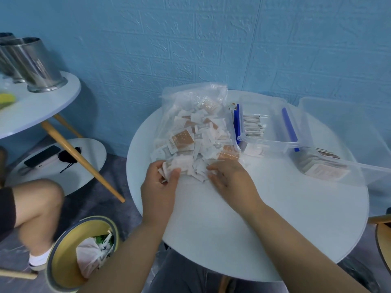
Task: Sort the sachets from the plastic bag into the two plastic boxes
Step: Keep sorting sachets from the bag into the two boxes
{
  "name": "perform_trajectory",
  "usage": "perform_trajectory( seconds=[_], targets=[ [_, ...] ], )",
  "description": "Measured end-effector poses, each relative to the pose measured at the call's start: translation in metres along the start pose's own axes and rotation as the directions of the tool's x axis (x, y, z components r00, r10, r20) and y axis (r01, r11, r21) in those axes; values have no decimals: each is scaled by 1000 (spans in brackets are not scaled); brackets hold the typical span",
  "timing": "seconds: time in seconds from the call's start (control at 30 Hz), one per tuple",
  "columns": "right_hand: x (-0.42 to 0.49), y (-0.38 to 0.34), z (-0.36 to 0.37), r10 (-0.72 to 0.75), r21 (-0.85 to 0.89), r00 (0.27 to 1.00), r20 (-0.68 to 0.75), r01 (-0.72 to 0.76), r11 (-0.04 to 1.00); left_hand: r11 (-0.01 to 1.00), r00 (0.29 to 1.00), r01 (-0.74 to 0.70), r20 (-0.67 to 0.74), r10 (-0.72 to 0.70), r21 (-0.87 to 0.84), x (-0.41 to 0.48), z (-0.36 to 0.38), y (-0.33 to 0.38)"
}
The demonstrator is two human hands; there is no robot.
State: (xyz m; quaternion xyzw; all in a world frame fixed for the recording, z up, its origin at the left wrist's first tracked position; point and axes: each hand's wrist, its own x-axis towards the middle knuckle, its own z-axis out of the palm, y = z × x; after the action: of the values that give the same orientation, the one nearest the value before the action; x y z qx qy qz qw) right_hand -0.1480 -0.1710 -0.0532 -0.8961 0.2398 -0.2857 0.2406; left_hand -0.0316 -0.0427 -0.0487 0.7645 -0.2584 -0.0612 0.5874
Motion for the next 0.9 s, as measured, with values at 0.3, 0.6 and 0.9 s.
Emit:
perform_trajectory(
  seconds=[0.3, 0.6, 0.9],
  targets=[
    [17, -6, 10, 33, -295, 987, 155, 14, 955, 1000, 999, 30, 11, -30, -1, 1, 1, 0],
    [3, 1, 8, -167, -199, 986, -18, 160, 967, 1000, 999, 11, 39, -11, -7, -1, 0, 2],
    [-1, -2, -8, 3, 63, 979, -204, 10, 998, 994, 998, -19, -59, 13, -106, -1, -1, 0]
  ],
)
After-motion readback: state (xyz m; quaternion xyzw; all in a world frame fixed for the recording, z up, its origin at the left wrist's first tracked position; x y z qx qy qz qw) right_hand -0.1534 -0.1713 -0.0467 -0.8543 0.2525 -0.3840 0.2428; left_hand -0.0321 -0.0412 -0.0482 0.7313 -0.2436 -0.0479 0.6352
